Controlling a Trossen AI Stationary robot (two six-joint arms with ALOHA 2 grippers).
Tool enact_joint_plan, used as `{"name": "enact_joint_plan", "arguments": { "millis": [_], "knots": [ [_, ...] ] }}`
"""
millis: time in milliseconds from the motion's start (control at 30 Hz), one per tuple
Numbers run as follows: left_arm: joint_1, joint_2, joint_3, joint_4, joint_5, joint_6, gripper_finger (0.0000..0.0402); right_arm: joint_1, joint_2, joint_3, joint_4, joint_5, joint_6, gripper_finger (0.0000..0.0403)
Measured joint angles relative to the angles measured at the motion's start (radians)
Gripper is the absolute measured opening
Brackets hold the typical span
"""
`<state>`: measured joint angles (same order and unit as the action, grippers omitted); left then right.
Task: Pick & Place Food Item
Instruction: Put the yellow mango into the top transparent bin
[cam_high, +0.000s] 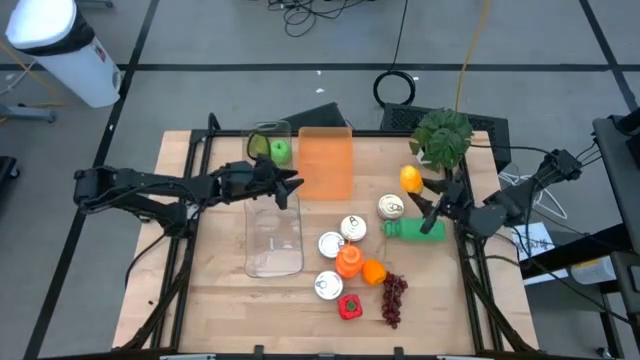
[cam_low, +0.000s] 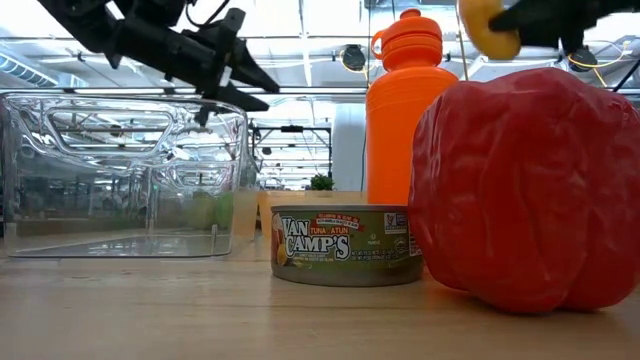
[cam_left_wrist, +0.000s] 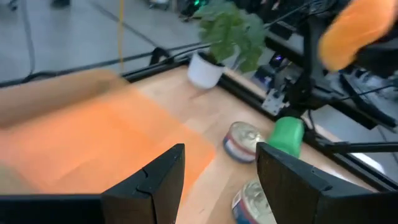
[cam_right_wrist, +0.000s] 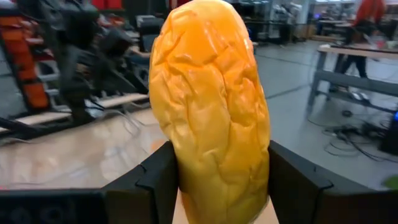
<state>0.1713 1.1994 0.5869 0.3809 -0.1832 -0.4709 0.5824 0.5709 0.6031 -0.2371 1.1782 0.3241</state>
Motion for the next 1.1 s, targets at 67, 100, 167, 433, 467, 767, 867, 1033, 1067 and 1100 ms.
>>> {"name": "enact_joint_plan", "arguments": {
  "millis": [67, 100, 167, 433, 467, 767, 867, 1033, 1067, 1100],
  "knots": [
    [-0.013, 0.038, 0.0, 0.076, 0.019, 0.026, 0.0209, -0.017, -0.002, -0.028, 0.001, -0.001, 0.011, 0.0187],
    [-0.019, 0.053, 0.0, 0.119, 0.036, 0.047, 0.0209, -0.024, -0.003, -0.039, 0.01, -0.001, 0.014, 0.0187],
    [-0.034, 0.084, 0.0, 0.22, 0.079, 0.094, 0.0209, -0.028, -0.003, -0.065, 0.049, -0.002, 0.003, 0.0187],
    [-0.129, 0.26, 0.036, 0.545, 0.109, 0.233, 0.0209, -0.025, 0.028, -0.178, 0.328, -0.207, -0.12, 0.0186],
    [-0.141, 0.287, 0.061, 0.549, 0.107, 0.256, 0.0209, -0.025, 0.036, -0.191, 0.362, -0.242, -0.132, 0.0185],
    [-0.222, 0.478, 0.46, 0.189, 0.033, 0.374, 0.0263, -0.024, 0.12, -0.218, 0.486, -0.346, -0.155, 0.0188],
    [-0.246, 0.546, 0.589, 0.122, 0.034, 0.413, 0.0297, -0.025, 0.154, -0.218, 0.514, -0.346, -0.154, 0.0186],
    [-0.269, 0.638, 0.726, 0.11, 0.033, 0.456, 0.0334, -0.025, 0.192, -0.219, 0.539, -0.346, -0.157, 0.019],
    [-0.272, 0.647, 0.739, 0.109, 0.034, 0.462, 0.0338, -0.025, 0.198, -0.219, 0.549, -0.346, -0.157, 0.019],
    [-0.275, 0.656, 0.747, 0.107, 0.034, 0.462, 0.0341, -0.025, 0.203, -0.219, 0.557, -0.346, -0.159, 0.019]
  ]
}}
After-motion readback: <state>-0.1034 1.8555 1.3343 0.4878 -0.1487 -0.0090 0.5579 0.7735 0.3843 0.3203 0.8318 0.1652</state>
